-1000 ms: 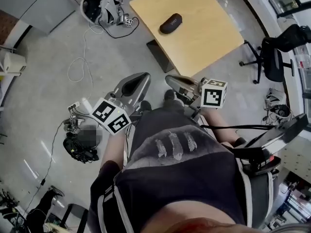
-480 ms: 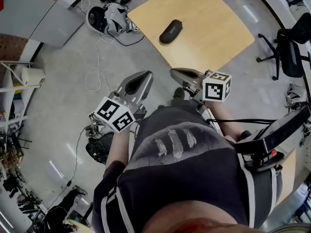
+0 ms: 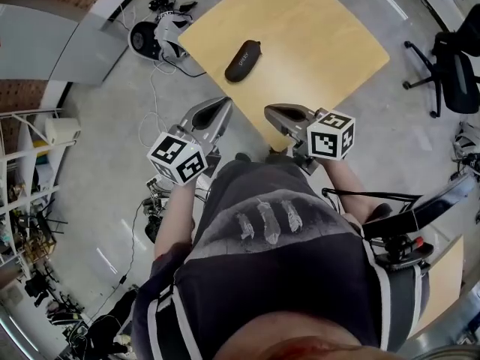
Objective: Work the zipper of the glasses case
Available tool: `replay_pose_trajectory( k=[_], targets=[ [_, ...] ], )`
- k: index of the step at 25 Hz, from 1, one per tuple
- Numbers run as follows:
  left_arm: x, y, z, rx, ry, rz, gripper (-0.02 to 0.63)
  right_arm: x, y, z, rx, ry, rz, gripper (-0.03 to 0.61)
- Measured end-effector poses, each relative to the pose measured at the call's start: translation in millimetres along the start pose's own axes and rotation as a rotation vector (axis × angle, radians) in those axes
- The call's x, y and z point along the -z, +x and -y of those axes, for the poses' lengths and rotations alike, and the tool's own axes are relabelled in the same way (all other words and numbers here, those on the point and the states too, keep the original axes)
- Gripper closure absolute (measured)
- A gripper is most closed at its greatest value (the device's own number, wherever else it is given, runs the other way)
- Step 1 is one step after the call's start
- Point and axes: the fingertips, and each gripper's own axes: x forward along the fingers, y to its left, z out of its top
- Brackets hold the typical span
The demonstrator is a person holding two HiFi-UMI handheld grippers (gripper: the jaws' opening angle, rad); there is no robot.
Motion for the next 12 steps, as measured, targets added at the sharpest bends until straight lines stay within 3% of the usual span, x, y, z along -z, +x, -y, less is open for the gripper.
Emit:
replay_pose_trajectory(
  k=[4,9,12],
  targets=[
    [3.3,30.1,-14.8,-0.009,0.028,-0.054,0.614,-6.2,-17.2,20.5,0.053,-0.020,0.018,0.586],
    [16.6,74.2,-42.6,-0.038,0.006,-0.141,0.614,-2.9,-21.8,44.4,0.112,-0.069,-0.001,0.584],
    [33.0,92.3,-64.7,-0.040,0.033,-0.221,0.614,3.3,-11.3,50.0,0.137,-0.106,-0.028,0.542]
  ],
)
